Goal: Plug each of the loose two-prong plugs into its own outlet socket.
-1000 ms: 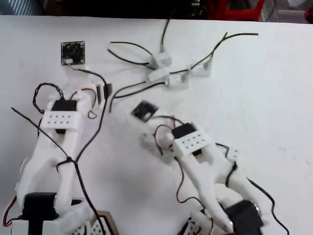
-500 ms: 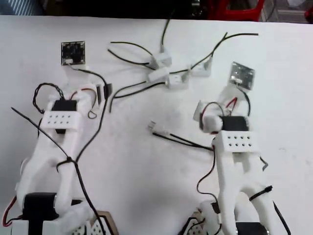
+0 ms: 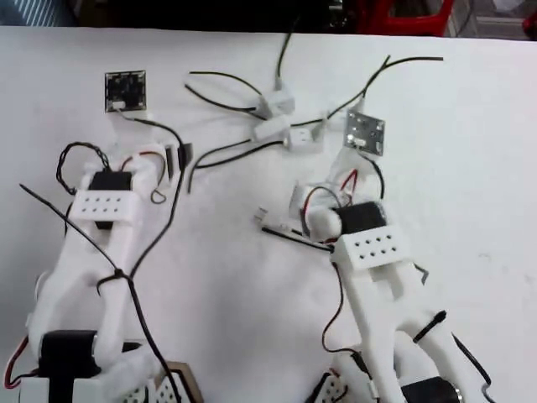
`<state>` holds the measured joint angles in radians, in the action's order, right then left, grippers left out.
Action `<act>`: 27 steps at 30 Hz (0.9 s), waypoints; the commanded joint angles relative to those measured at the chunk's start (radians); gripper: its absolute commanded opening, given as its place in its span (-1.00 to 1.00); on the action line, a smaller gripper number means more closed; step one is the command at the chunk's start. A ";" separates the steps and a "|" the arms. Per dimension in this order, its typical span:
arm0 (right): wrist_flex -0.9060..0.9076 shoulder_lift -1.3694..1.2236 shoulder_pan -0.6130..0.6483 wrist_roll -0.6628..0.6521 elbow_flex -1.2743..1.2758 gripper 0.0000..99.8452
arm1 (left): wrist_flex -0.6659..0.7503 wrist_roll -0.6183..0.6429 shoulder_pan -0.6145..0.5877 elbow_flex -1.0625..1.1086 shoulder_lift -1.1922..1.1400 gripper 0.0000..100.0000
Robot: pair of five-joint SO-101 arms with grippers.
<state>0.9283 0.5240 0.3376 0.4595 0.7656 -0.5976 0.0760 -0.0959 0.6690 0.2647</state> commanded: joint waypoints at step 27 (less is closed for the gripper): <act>0.305 -0.507 0.120 0.256 -0.374 -0.52 | 0.003 0.000 -0.005 -0.014 0.004 -0.47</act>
<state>1.2275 0.0284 0.4772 0.6866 0.4327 -0.5976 0.0760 -0.0959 0.6690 0.2647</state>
